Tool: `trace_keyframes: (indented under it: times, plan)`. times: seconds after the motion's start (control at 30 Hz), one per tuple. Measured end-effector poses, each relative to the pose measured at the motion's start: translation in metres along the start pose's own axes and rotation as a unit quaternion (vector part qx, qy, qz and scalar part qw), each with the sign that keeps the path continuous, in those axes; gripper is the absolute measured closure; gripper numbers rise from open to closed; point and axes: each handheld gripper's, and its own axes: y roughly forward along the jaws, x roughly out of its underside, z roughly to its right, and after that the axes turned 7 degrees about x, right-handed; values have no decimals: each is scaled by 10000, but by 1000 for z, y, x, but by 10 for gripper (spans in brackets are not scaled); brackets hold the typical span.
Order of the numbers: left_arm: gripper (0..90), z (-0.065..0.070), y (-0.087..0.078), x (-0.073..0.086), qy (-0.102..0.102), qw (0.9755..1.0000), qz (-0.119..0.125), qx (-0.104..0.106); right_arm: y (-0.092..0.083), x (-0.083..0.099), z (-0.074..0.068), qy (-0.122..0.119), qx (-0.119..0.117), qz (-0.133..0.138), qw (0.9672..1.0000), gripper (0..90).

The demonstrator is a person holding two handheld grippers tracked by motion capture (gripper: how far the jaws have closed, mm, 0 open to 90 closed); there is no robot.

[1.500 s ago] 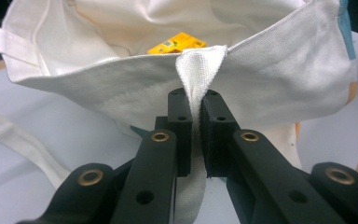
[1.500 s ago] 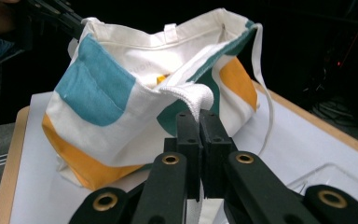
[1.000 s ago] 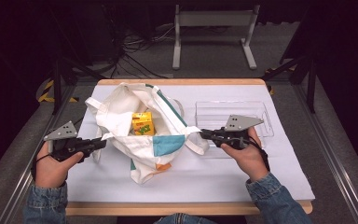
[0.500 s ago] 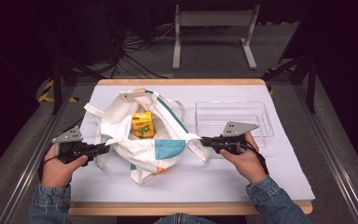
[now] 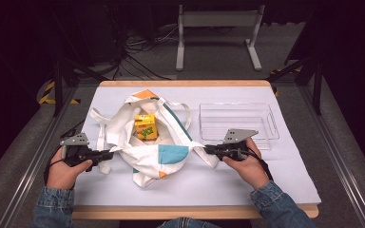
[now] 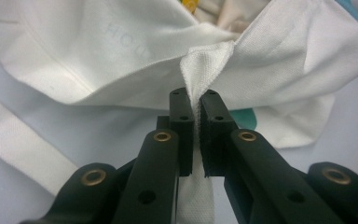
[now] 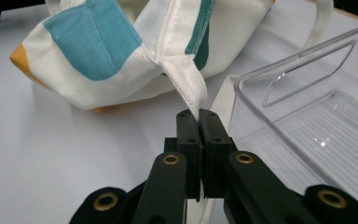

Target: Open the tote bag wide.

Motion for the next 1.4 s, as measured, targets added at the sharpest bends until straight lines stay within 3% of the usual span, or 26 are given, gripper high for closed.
trace_keyframes:
  times: [0.5, 0.77, 0.93, 1.0, 1.13, 1.27, 1.4]
  plan:
    - [851, -10, 11, 8, -147, 9996, -239, 28, 18, 13, -2, -128, 20, -484, 9987, 882]
    - [847, -10, 11, 8, -76, 9997, -195, 82, 20, 16, -3, -173, 26, -478, 9987, 878]
    - [711, -5, 8, 3, -70, 9997, -209, 91, 16, 14, -2, -179, 23, -322, 9993, 838]
    - [581, -3, 2, 0, -76, 9999, -131, 32, 13, 13, -1, -72, -35, -204, 9998, 790]
    - [446, 3, -20, -9, 61, 9998, 174, -49, 6, 9, -3, -88, -4, -9, 10000, 713]
    - [417, 8, -32, -16, 143, 9988, 442, -142, -4, 3, -5, -92, -17, 287, 9995, 661]
    - [405, 11, -37, -25, 181, 9956, 825, -400, -15, -5, -8, -70, -27, 536, 9985, 639]
